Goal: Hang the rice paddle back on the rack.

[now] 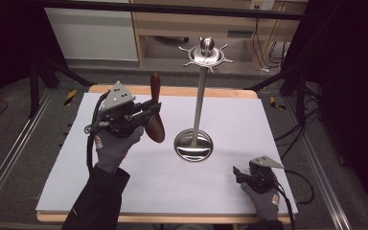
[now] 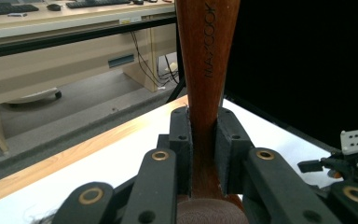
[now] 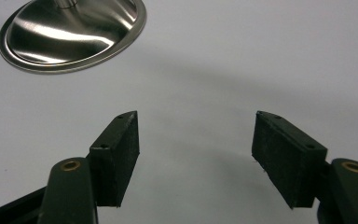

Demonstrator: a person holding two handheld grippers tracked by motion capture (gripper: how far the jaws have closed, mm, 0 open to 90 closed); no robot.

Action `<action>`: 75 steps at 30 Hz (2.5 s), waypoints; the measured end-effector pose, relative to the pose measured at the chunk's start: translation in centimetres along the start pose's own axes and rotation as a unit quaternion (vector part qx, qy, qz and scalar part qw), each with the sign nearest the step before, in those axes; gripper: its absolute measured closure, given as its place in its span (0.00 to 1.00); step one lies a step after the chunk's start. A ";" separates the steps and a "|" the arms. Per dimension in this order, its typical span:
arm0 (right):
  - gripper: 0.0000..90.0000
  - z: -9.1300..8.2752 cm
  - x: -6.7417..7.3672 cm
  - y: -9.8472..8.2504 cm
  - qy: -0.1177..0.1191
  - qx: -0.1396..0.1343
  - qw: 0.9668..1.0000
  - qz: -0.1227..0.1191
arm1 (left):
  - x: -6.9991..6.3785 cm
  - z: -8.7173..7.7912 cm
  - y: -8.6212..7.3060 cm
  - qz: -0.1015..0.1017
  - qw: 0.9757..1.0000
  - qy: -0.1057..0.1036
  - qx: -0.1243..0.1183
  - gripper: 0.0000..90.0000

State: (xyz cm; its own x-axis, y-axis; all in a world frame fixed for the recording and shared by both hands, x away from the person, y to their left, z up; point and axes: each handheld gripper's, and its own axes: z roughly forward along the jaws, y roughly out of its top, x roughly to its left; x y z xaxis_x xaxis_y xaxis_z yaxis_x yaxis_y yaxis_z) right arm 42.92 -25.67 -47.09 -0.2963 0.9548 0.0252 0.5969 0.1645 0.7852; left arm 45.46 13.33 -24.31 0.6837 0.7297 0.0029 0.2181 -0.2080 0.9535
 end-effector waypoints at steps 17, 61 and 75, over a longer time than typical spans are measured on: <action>0.36 0.0 -0.1 0.0 0.002 -0.003 1.000 0.001 | -0.2 1.1 1.9 0.006 1.000 -0.001 -0.005 0.87; 0.36 -0.1 -0.2 0.1 0.001 -0.004 1.000 0.005 | -0.7 4.2 3.5 0.020 1.000 -0.008 0.011 0.87; 0.36 -0.2 -0.2 0.1 0.001 -0.006 1.000 0.004 | -0.7 5.3 3.6 0.020 1.000 -0.006 0.018 0.86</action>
State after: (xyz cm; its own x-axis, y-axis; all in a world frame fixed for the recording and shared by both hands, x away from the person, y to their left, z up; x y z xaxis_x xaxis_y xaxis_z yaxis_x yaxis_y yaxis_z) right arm 42.92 -25.92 -46.93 -0.2937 0.9553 0.0322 0.5906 0.1549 0.7920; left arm 49.44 8.57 -22.47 0.7003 0.7129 0.0364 0.2157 -0.2600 0.9412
